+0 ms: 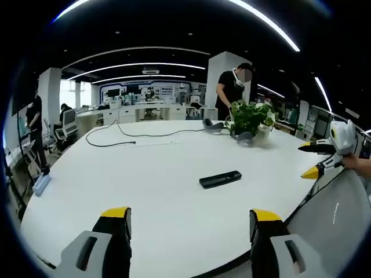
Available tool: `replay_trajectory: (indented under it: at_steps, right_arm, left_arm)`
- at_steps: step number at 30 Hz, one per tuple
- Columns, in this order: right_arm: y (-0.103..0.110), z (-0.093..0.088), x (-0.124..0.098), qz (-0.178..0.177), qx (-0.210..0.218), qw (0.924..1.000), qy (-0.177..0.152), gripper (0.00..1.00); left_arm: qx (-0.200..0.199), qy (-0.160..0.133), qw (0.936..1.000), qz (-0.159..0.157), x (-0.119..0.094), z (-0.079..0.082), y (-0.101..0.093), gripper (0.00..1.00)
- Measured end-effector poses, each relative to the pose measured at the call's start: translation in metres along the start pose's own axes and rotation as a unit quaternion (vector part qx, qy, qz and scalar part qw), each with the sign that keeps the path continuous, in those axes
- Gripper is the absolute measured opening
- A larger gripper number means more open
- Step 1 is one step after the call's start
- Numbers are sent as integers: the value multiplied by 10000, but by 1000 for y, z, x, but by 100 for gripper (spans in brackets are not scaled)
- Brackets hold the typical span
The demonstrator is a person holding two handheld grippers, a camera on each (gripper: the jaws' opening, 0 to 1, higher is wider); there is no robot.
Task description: Press the specified remote control buttons in sequence, fully releasing each button before pressing the next.
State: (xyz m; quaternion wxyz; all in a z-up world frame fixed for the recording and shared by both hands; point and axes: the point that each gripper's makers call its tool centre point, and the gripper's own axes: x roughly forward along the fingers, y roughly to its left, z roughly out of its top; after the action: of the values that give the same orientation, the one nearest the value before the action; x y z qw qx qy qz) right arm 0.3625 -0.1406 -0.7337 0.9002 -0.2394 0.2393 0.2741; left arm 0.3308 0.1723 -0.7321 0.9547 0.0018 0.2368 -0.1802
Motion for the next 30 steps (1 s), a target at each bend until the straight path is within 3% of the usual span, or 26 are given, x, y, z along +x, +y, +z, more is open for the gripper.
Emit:
replay_trajectory:
  at_steps: [3, 10, 15, 20, 30]
  right_arm:
    - [0, 2, 1, -3, -9, 10000, -10, 74]
    - [6, 9, 0, 178, 77, 9996, -221, 74]
    - [3, 32, -7, 271, 679, 9928, -951, 75]
    - [-7, 41, -13, 117, 1084, 9853, -1318, 82]
    - [-8, 30, -9, 0, 984, 9900, -1014, 83]
  left_arm:
    - [139, -44, 9999, -47, 1, 2, -3, 88]
    - [47, -162, 9999, -13, 0, 6, 2, 88]
    - [69, -234, 9997, 0, 0, 8, 3, 88]
    - [91, -211, 9997, -30, 1, 8, 3, 87]
    - [149, -134, 9997, -170, 2, 6, -3, 86]
